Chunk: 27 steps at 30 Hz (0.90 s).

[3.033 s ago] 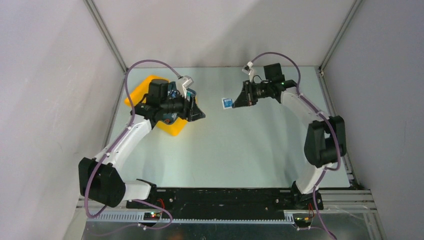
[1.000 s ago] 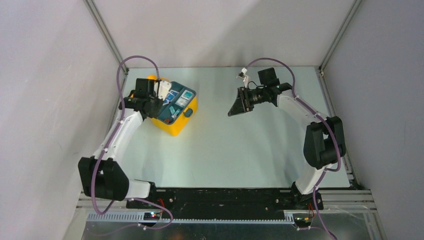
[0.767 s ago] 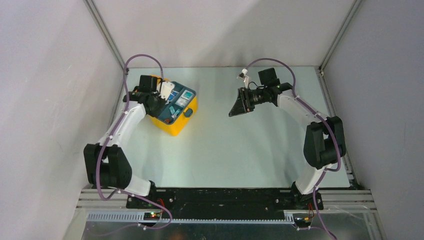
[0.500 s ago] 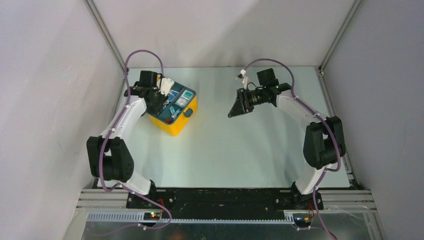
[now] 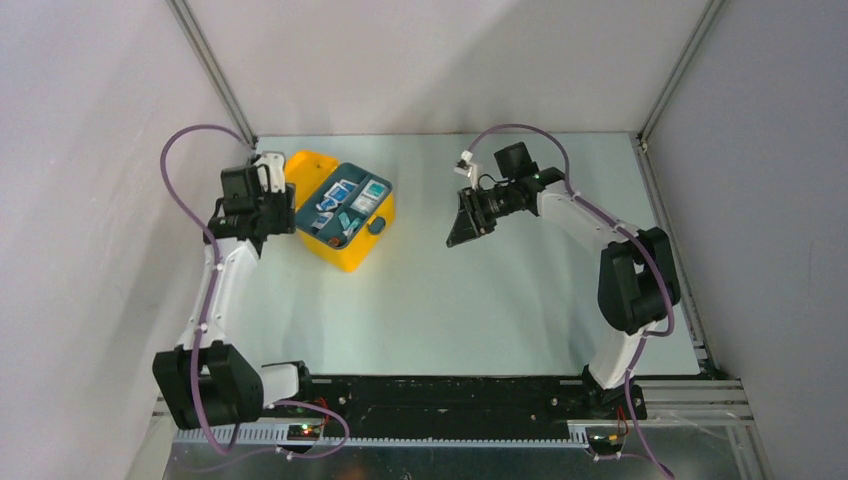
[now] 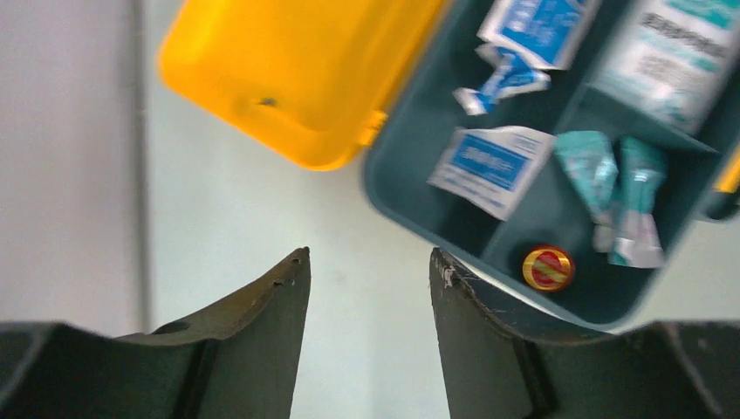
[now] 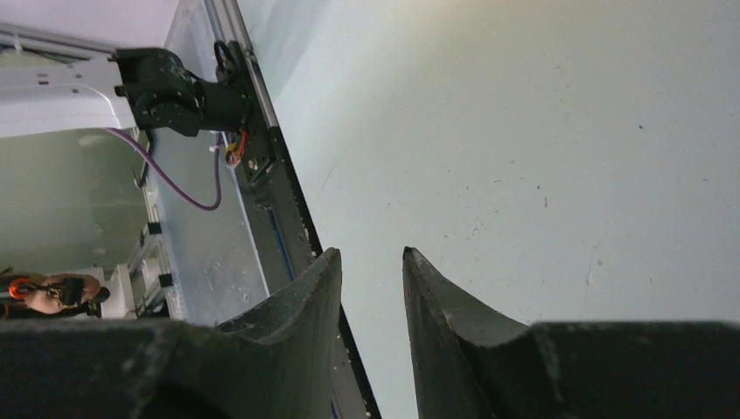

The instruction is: Organize the medicine kit

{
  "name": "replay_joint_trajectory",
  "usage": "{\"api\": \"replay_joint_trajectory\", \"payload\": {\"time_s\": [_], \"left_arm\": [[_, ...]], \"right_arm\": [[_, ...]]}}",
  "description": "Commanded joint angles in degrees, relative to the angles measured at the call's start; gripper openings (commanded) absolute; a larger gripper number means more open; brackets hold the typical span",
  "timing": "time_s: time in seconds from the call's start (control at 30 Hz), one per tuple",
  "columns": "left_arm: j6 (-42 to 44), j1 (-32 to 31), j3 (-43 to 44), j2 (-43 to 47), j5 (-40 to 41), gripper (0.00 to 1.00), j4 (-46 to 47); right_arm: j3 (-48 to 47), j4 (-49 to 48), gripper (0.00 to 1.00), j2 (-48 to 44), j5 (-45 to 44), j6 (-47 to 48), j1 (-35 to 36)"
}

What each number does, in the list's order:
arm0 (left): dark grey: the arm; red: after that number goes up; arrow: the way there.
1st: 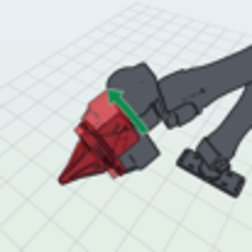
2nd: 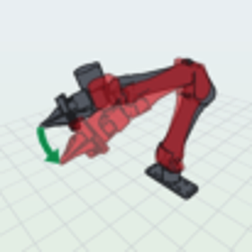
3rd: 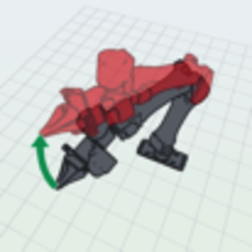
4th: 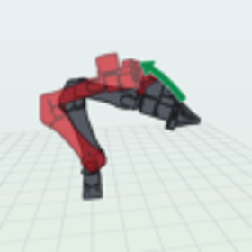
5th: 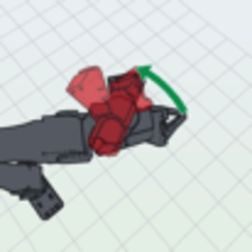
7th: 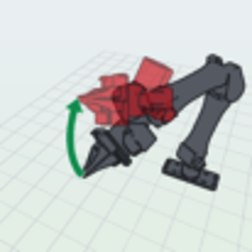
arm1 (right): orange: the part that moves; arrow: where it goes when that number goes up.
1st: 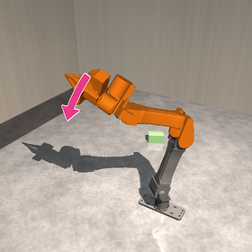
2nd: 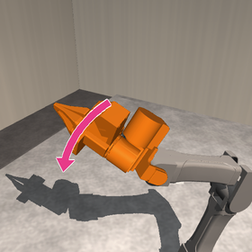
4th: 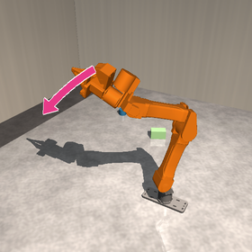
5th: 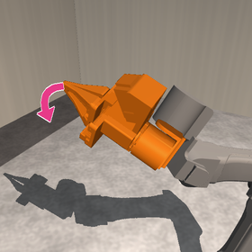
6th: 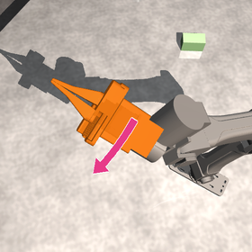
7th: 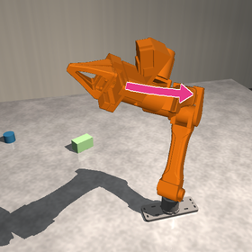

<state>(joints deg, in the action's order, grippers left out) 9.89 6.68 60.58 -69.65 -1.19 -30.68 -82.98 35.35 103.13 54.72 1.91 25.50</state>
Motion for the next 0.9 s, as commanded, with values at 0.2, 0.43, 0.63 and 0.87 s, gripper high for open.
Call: {"api": "replay_joint_trajectory", "payload": {"time_s": [0.2, 0.43, 0.63, 0.87], "left_arm": [[-20.3, 1.1, -11.5, 4.3, -17.6, 0.57, 13.5], [-30.8, 8.5, -16.1, 5.5, -13.3, 0.65, 20.1], [-40.2, 14.6, -18.0, -0.7, -23.4, 0.88, 33.4], [-49.8, 17.8, -17.6, -9.8, -25.5, 0.90, 41.9]], "right_arm": [[-7.5, 8.2, 0.37, 3.9, -7.4, 8.8, 8.0], [-9.9, 9.7, 0.37, 5.5, -9.7, 9.8, 10.6], [-10.9, 11.3, 0.38, 6.3, -12.4, 11.2, 12.5], [-9.8, 11.5, 0.38, 4.9, -15.7, 12.7, 13.6]]}}
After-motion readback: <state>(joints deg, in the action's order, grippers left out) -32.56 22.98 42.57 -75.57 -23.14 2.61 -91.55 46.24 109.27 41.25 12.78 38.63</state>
